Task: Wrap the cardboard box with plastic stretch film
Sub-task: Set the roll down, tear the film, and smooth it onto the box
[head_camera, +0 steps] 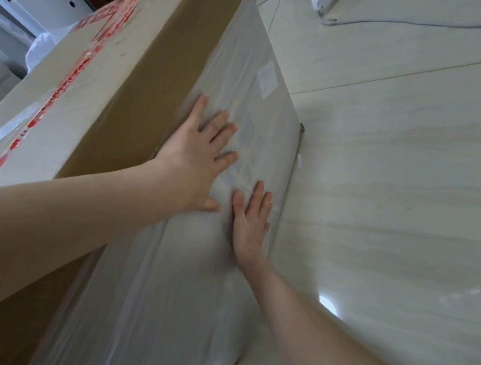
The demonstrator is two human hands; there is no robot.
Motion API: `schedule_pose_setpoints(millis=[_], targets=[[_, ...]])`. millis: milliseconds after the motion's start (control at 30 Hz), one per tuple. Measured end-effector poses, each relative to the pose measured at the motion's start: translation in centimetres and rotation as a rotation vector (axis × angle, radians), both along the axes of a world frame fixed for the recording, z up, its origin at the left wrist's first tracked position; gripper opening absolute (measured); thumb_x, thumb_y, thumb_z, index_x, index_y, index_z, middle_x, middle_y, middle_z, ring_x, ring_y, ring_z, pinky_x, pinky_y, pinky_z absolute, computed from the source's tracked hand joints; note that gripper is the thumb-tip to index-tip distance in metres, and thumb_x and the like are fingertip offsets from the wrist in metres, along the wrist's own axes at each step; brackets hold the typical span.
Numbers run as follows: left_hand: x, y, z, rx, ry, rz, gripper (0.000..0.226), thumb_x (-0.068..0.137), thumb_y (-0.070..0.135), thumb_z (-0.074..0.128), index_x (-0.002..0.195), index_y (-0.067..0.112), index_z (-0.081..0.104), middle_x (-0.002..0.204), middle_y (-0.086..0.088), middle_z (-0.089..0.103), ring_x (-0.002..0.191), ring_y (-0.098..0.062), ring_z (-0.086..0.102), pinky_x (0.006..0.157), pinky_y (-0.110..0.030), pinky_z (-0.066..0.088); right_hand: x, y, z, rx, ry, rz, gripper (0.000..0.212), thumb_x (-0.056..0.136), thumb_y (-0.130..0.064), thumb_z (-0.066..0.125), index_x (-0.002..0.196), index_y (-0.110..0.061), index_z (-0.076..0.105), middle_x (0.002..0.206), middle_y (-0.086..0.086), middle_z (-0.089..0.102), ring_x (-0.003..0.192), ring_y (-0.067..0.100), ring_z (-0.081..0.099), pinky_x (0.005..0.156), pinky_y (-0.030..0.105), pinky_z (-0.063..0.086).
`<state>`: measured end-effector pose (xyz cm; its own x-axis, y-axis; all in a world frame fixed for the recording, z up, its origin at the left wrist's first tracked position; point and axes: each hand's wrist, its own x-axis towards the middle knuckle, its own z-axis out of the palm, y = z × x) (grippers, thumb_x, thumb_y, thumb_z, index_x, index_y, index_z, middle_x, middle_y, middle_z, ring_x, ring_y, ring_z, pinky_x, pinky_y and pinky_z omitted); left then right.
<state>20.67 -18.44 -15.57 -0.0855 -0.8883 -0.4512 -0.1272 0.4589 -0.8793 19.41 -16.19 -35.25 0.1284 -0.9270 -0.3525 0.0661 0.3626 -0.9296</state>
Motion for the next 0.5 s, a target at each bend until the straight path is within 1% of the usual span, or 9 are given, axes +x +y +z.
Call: schedule_pose_setpoints(millis=[100,200,267,333,400,500], targets=[[0.1,0.0,0.1,0.008,0.003,-0.001,0.091,0.08,0.08,0.012,0.149,0.026,-0.009,0.156,-0.016,-0.016,0.143,-0.037,-0.016,0.104,-0.067,-0.015,0.3,-0.1,0.0,-0.001,0.032,-0.006,0.066,0.095,-0.055,0.03,0.15,-0.034,0.001,0.16,0.002,-0.007,0.146,0.018,-0.009,0.116,0.049,-0.003],[-0.1,0.1,0.2,0.016,-0.003,0.007,0.089,0.081,0.079,0.011,0.149,0.026,-0.009,0.156,-0.016,-0.016,0.143,-0.037,-0.016,0.104,-0.067,-0.015,-0.1,0.1,0.0,-0.017,0.021,0.005,0.066,0.095,-0.055,0.03,0.151,-0.033,0.003,0.16,0.002,-0.005,0.146,0.017,-0.007,0.116,0.047,-0.003],[-0.2,0.2,0.4,0.016,-0.001,0.007,0.088,0.082,0.078,0.01,0.149,0.025,-0.009,0.156,-0.016,-0.015,0.143,-0.037,-0.015,0.104,-0.066,-0.015,-0.7,0.1,-0.3,-0.043,-0.003,-0.025,0.065,0.096,-0.053,0.033,0.151,-0.028,0.01,0.16,0.005,0.001,0.146,0.016,-0.001,0.117,0.039,0.0],[-0.4,0.2,0.4,0.009,0.021,0.011,0.086,0.083,0.076,0.01,0.15,0.024,-0.007,0.157,-0.016,-0.014,0.144,-0.036,-0.014,0.104,-0.066,-0.015,-1.7,0.1,-0.8,-0.039,0.031,-0.113,0.063,0.097,-0.049,0.037,0.15,-0.02,0.019,0.158,0.01,0.01,0.146,0.018,0.007,0.116,0.029,0.004],[-0.9,0.2,0.3,-0.015,0.019,0.017,0.085,0.085,0.073,0.008,0.15,0.02,-0.005,0.157,-0.017,-0.013,0.144,-0.035,-0.013,0.104,-0.066,-0.015,-2.5,-0.4,-1.4,-0.01,0.102,-0.146,0.063,0.097,-0.047,0.036,0.15,-0.016,0.019,0.158,0.011,0.011,0.146,0.02,0.009,0.116,0.029,0.006],[-1.3,0.2,-0.5,-0.005,-0.007,-0.02,0.082,0.088,0.069,0.004,0.15,0.016,-0.007,0.156,-0.016,-0.014,0.144,-0.034,-0.015,0.105,-0.064,-0.016,-2.7,-1.3,-1.8,0.008,0.12,-0.065,0.065,0.098,-0.049,0.032,0.151,-0.018,0.012,0.159,0.009,0.005,0.146,0.019,0.003,0.118,0.034,0.004]])
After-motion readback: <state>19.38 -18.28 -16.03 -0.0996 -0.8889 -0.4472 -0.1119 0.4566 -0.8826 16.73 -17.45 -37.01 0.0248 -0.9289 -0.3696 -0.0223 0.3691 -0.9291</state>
